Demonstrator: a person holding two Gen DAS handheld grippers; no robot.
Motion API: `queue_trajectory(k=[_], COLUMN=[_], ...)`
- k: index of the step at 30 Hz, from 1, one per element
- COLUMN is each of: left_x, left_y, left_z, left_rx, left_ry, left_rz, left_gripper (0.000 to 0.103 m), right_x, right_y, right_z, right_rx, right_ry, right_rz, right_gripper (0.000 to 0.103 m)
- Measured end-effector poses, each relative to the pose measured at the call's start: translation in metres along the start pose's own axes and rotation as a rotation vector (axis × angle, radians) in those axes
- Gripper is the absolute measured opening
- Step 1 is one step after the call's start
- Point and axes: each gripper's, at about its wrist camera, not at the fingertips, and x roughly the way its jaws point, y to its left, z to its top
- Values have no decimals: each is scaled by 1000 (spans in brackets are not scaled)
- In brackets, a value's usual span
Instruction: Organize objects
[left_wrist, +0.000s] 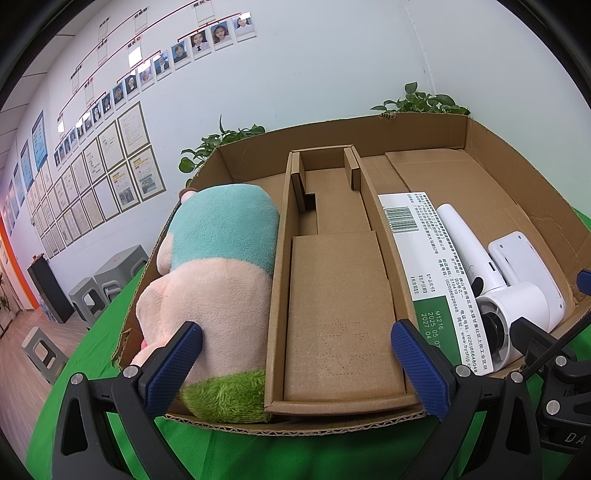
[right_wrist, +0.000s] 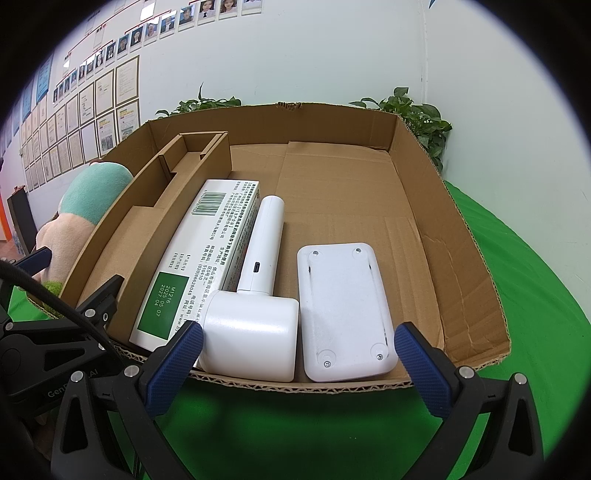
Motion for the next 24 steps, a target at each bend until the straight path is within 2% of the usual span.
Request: queue_trajectory(k=[24], left_x=[-2], left_y=[4], left_z=[-2], left_rx=[-2], left_ry=[0], left_rz=[5], left_gripper=[103], right_x=[0], right_y=[0], right_z=[0], right_rx=[0], right_ry=[0], right_rz=[1], right_gripper=[103])
